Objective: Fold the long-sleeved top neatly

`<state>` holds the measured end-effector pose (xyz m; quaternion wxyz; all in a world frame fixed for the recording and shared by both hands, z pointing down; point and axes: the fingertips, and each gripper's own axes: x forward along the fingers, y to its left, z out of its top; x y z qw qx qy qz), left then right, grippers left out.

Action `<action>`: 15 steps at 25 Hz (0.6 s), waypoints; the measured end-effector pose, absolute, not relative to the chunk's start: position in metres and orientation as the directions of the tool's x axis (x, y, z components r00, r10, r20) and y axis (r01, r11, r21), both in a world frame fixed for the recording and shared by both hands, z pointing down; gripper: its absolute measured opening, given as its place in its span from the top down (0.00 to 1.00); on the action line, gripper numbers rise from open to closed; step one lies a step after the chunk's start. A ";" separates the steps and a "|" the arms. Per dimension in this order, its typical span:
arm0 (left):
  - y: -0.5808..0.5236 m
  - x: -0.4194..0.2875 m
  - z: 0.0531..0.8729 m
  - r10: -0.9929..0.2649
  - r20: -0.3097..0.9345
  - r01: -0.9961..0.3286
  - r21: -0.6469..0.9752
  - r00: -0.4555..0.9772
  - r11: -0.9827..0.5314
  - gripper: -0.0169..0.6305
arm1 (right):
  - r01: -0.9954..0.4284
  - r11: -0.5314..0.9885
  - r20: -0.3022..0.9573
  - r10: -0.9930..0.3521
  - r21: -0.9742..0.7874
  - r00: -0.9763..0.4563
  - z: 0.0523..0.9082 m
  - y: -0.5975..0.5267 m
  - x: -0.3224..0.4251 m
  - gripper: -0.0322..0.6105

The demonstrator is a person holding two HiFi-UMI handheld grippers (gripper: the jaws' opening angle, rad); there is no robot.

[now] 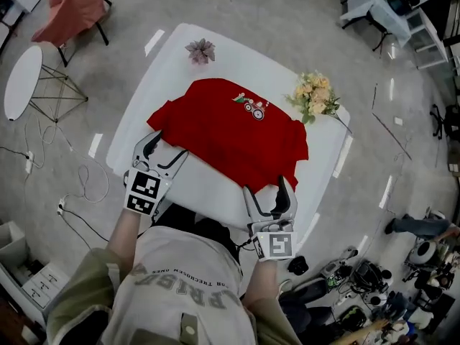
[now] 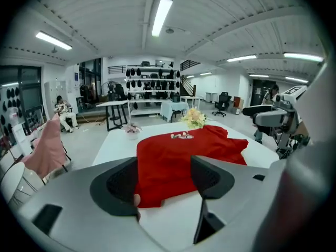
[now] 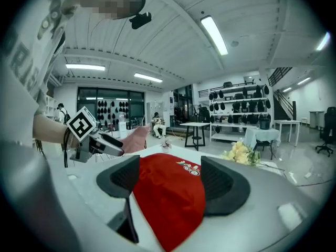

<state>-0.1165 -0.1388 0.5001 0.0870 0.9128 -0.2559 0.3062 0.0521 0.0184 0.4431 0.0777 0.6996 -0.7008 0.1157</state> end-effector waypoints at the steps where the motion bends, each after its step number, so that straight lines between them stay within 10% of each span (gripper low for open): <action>1: -0.144 -0.116 0.513 -0.397 0.627 -0.516 0.009 0.671 -0.857 0.49 | -0.998 -0.013 0.297 -0.955 -0.054 -0.004 0.454 0.018 0.054 0.40; 15: -0.157 -0.110 0.610 -0.270 0.808 -0.490 0.026 0.523 -0.871 0.50 | -0.996 0.057 0.626 -0.776 -0.064 -0.085 0.586 0.045 0.054 0.40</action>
